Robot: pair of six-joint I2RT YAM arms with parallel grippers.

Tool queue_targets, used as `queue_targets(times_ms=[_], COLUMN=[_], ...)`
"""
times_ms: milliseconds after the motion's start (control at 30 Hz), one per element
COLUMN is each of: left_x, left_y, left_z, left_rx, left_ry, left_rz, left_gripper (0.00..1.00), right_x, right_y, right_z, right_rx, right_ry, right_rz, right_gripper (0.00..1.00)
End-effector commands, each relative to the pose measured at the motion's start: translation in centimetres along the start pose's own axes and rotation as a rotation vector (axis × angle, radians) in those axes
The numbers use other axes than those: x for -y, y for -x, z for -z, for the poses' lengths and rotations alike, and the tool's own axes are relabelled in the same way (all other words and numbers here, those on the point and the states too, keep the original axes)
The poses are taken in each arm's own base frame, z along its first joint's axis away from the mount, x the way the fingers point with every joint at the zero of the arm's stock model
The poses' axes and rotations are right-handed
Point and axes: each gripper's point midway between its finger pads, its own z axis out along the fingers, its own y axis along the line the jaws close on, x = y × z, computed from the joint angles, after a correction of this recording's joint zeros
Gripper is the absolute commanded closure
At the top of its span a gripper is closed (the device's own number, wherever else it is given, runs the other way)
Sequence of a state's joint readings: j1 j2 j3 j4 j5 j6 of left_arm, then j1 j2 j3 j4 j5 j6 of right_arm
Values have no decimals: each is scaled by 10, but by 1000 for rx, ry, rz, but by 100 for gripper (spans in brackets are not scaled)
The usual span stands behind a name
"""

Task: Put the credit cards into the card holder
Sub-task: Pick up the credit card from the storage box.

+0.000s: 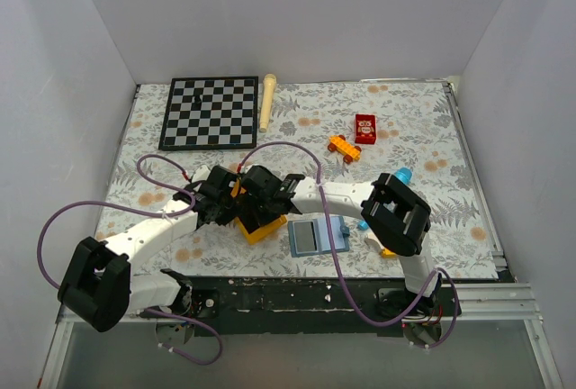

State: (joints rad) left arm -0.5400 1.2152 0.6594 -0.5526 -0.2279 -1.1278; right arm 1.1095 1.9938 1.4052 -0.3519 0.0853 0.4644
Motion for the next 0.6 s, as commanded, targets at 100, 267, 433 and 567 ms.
queue_targets(times_ms=[100, 267, 433, 567], left_x=[18, 18, 17, 18], left_y=[10, 10, 9, 8], left_z=[5, 5, 6, 5], left_rx=[23, 20, 19, 13], left_ry=[-43, -42, -45, -44], left_rz=[34, 30, 31, 34], left_gripper=[100, 100, 100, 100], right_x=[19, 15, 7, 2], right_y=[15, 15, 5, -3], right_z=[12, -1, -13, -22], right_rx=[28, -21, -59, -64], right_ry=[-161, -165, -119, -58], right_rz=[-44, -54, -85, -141], right_gripper=[57, 48, 45, 44])
